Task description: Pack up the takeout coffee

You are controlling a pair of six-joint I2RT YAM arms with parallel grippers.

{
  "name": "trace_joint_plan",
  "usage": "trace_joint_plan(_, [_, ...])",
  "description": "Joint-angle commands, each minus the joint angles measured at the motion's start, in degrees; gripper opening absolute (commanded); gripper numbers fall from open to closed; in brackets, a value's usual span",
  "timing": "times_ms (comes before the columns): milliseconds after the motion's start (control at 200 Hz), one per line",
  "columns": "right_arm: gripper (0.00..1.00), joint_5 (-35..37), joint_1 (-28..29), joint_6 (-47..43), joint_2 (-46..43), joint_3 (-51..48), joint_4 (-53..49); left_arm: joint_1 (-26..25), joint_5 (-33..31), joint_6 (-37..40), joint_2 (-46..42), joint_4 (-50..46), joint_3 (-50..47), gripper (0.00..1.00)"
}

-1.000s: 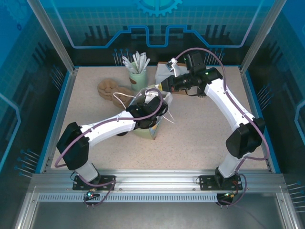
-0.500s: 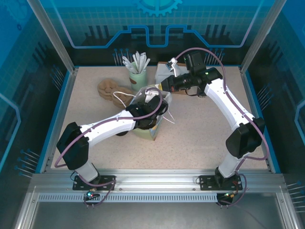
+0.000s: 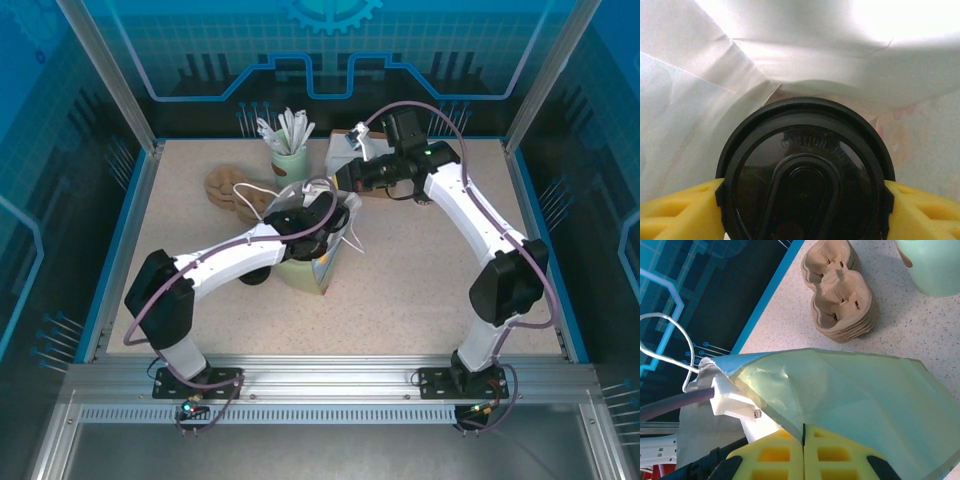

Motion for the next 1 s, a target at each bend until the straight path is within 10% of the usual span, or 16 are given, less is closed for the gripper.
trace_joint_plan(0, [0.14,-1.8,-0.8,1.0,1.3,3.1,-0.4,1.8,3.1,-1.6,2.1,-2.5,2.0,0.71])
trace_joint_plan(275, [0.39,-0.4,-3.5,2.6,2.0,9.2,-2.6,4.4,8.6,-3.5,5.7,-7.8,6.6,0.71])
trace_joint_plan(996, [0.42,4.5,-9.0,10.9,-13.7,-8.0,0.1,8.7,18.6,-4.2,16.2,-19.1,19.5,0.65])
